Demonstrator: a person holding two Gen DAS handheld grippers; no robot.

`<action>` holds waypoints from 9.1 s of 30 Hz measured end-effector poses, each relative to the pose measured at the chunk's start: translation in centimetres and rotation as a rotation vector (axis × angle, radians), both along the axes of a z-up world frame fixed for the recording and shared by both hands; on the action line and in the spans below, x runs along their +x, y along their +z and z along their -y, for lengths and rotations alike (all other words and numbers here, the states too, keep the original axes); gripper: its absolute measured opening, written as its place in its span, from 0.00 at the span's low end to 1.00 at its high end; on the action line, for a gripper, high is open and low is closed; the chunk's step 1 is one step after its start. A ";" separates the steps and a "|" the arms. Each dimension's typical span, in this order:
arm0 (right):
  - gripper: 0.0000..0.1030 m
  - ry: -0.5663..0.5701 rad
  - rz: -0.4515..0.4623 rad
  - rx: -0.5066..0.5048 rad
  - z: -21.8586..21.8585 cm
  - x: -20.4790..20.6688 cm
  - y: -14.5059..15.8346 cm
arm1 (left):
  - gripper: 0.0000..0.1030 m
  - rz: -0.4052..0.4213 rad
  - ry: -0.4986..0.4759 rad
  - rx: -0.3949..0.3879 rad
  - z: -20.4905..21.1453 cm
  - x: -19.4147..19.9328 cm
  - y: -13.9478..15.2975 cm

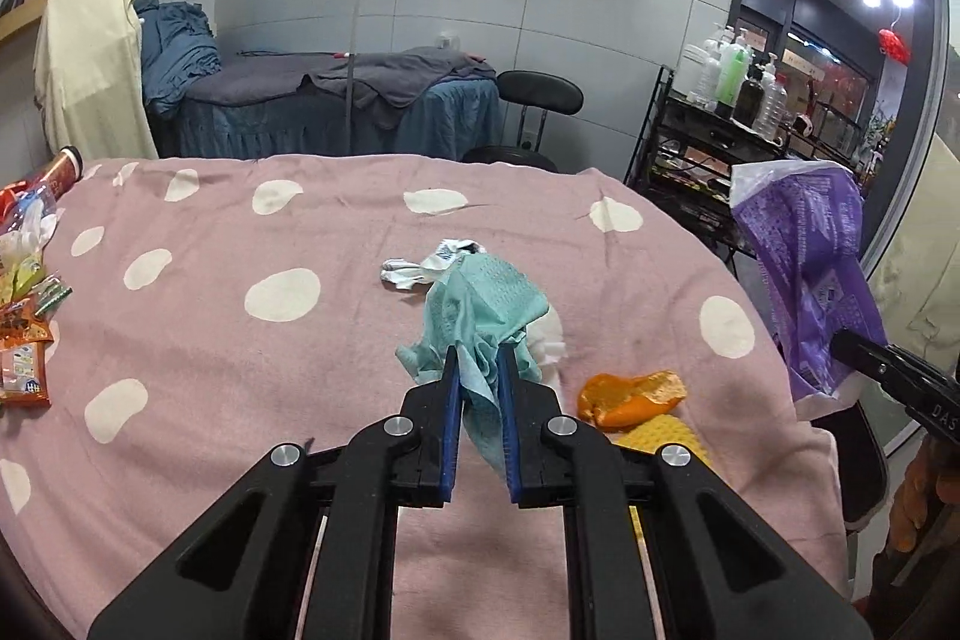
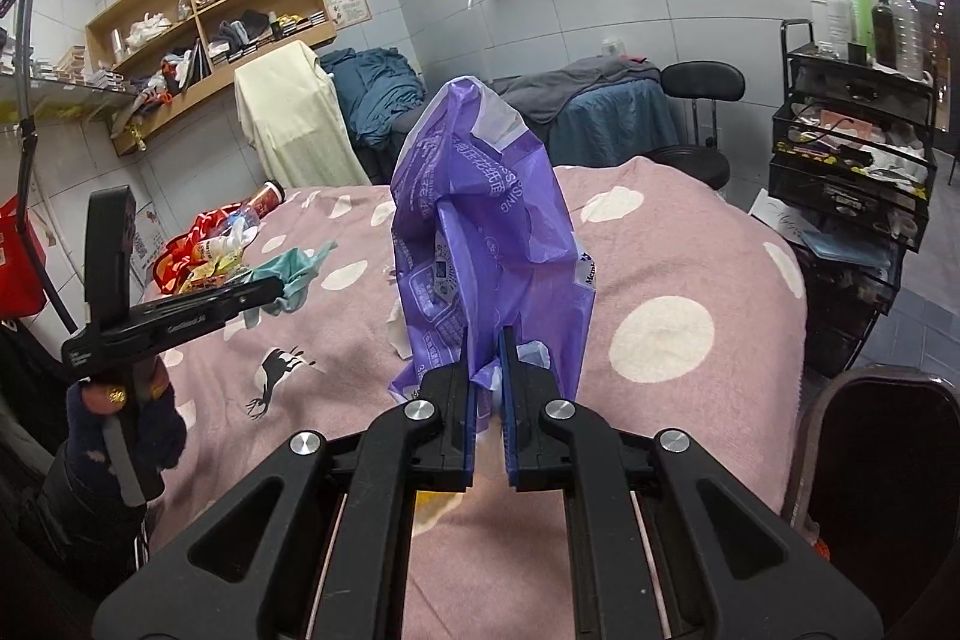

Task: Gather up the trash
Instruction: 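Carry the purple bag to the bin and open the right tool, then lower the teal cloth into the bin and open the left tool, then reach to the yellow foam net and grasp it with the right tool, then grasp the white tissue with the left tool, then carry the yellow net to the bin and open the right tool, then lower the white tissue into the bin and open the left tool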

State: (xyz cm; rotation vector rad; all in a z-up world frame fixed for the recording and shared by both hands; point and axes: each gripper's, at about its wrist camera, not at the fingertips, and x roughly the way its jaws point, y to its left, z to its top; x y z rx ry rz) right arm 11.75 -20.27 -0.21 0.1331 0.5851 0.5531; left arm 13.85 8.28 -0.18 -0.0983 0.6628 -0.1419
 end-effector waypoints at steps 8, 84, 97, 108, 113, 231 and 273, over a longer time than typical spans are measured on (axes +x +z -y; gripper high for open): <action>0.08 -0.145 -0.015 -0.035 4.1 -2.4 -0.7 | 0.12 -0.007 -0.105 -0.034 5.0 -1.1 -0.4; 0.78 -1.004 -0.239 0.046 27.7 -8.5 -9.0 | 0.44 -0.160 -0.702 0.293 35.3 0.1 -6.7; 0.86 -1.004 -0.204 0.059 27.5 -8.7 -8.5 | 0.83 -0.082 -0.699 0.305 34.8 -0.8 -5.7; 0.88 -0.930 -0.162 0.052 25.2 -8.3 -7.2 | 0.89 0.075 -0.631 0.316 31.3 -3.6 -2.9; 0.88 -0.871 -0.148 0.041 23.2 -7.5 -6.4 | 0.90 0.094 -0.593 0.299 29.2 -4.1 -2.3; 0.18 -0.664 -0.302 -0.024 18.4 -4.0 -9.3 | 0.30 -0.058 -0.469 0.085 20.5 -2.7 -2.4; 0.79 -0.888 -0.272 0.079 24.1 -7.9 -9.9 | 0.31 -0.157 -0.656 0.261 33.2 0.5 -6.1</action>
